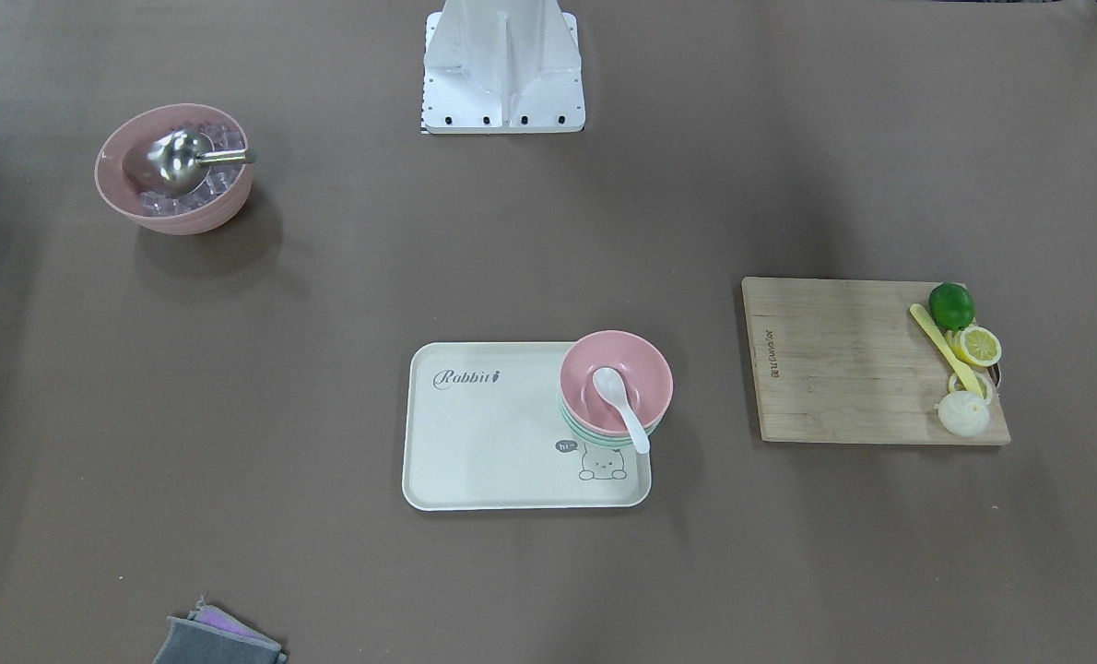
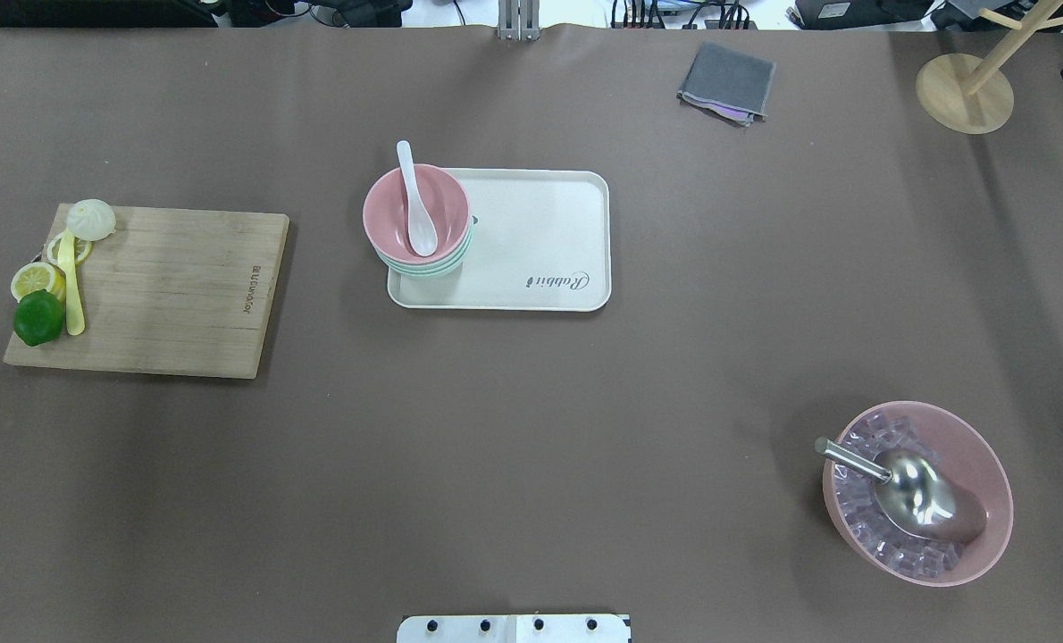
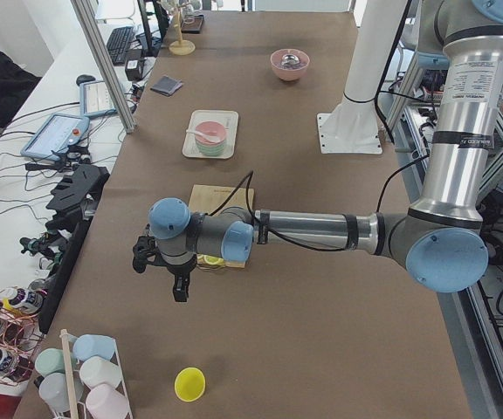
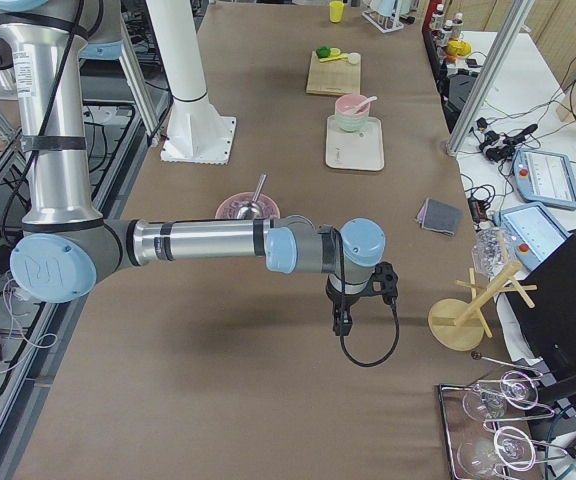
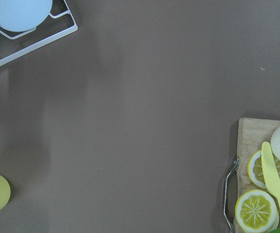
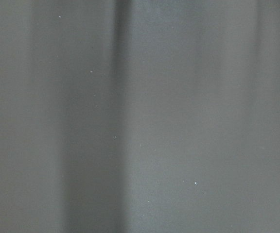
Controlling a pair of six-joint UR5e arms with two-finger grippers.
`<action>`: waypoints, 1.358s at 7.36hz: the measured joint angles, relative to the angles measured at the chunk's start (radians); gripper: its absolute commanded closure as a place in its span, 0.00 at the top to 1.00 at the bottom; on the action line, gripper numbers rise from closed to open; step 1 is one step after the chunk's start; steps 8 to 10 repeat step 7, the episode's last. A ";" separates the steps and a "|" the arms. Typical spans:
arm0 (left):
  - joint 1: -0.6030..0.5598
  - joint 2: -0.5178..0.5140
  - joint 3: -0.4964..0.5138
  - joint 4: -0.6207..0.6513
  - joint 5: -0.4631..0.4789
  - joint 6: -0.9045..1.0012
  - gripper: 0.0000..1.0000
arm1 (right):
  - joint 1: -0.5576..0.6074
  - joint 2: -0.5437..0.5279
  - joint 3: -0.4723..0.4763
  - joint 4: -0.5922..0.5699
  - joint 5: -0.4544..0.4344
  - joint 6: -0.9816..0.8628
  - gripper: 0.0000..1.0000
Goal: Stack pink bowl on green and place spoon
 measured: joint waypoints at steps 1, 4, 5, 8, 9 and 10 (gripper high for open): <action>0.001 0.000 0.000 0.000 0.000 -0.002 0.98 | 0.000 0.000 0.000 0.000 0.000 0.000 1.00; 0.003 -0.001 0.008 -0.003 0.001 -0.001 0.98 | 0.001 0.000 0.001 0.001 0.001 0.000 1.00; 0.003 -0.001 0.013 -0.005 0.000 0.001 0.98 | 0.001 0.000 0.001 0.001 0.001 0.000 1.00; 0.004 -0.002 0.015 -0.008 -0.001 0.002 0.98 | 0.001 0.001 0.000 0.001 0.000 0.000 1.00; 0.004 -0.002 0.015 -0.008 -0.001 0.002 0.98 | 0.001 0.001 0.000 0.001 0.000 0.000 1.00; 0.004 -0.002 0.015 -0.008 -0.001 0.002 0.98 | 0.001 0.001 0.000 0.001 0.000 0.000 1.00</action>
